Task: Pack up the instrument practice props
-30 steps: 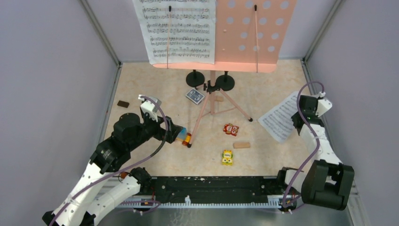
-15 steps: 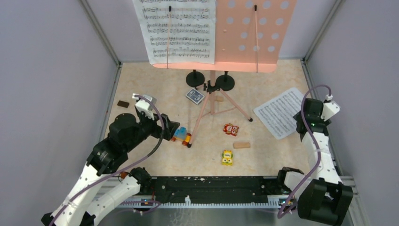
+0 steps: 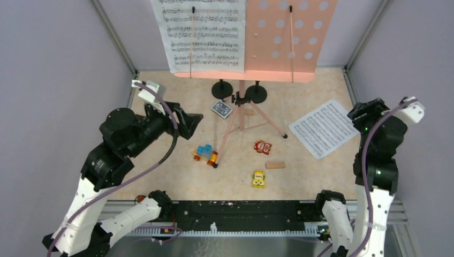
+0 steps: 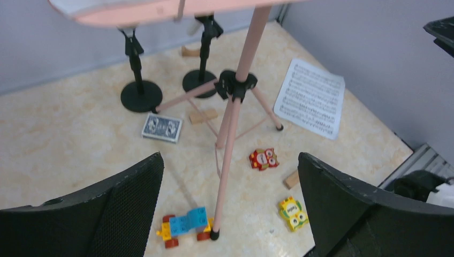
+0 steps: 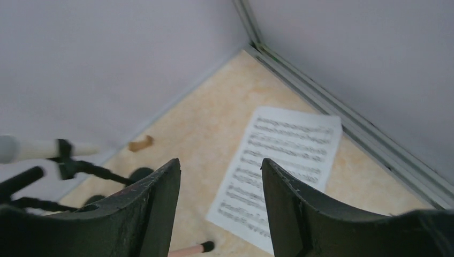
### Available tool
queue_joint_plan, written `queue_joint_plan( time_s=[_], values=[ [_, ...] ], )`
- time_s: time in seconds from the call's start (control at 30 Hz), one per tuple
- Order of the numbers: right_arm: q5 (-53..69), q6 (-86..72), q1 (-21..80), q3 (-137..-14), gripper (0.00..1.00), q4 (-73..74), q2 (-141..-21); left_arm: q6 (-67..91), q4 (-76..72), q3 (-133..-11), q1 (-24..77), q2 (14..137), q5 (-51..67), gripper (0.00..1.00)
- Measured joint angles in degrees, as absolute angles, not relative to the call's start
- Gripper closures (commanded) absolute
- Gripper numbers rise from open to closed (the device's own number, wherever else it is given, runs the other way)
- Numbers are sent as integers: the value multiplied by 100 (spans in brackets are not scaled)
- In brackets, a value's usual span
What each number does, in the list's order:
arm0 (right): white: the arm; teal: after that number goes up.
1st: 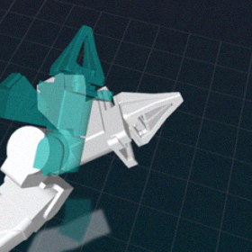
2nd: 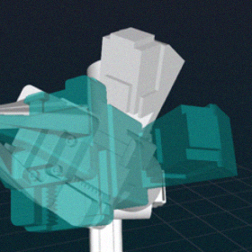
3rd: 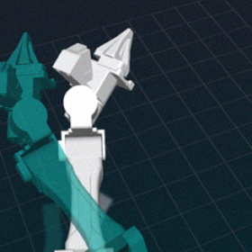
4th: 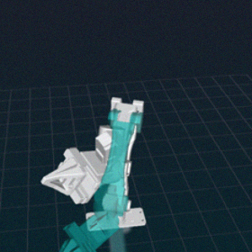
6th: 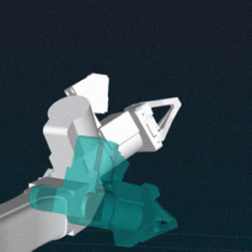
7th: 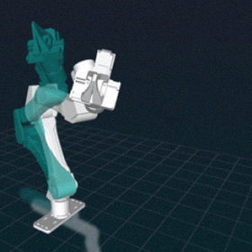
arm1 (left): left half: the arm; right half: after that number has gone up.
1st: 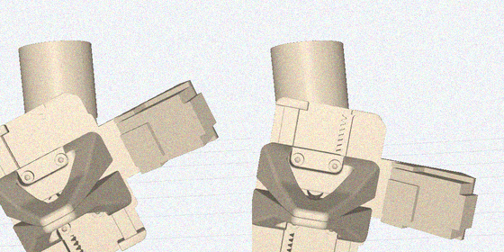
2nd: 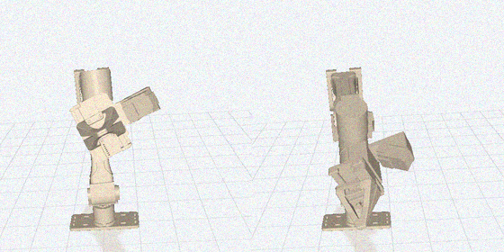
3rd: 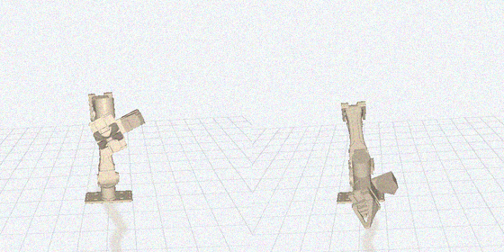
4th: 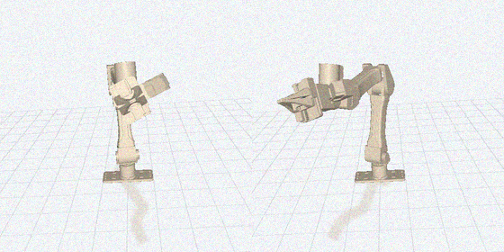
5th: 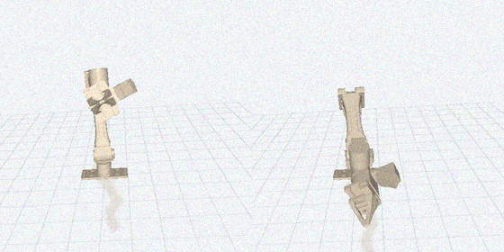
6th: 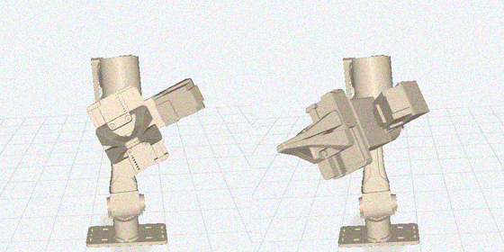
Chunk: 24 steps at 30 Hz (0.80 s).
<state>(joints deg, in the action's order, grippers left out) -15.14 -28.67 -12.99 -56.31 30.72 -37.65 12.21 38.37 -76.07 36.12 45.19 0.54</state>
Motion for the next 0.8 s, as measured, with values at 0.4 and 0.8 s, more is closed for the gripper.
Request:
queue_joint_plan(
  time_s=[0.4, 0.8],
  values=[
    [1503, -2383, -1280, -8346, 43, 2318, -3216, 569, 3457, -9341, 3612, 4912, 56, 7],
    [4810, -3594, 847, -9703, 43, 711, -5367, 23, 2438, -9391, 3612, 5269, -158, 1]
  ],
)
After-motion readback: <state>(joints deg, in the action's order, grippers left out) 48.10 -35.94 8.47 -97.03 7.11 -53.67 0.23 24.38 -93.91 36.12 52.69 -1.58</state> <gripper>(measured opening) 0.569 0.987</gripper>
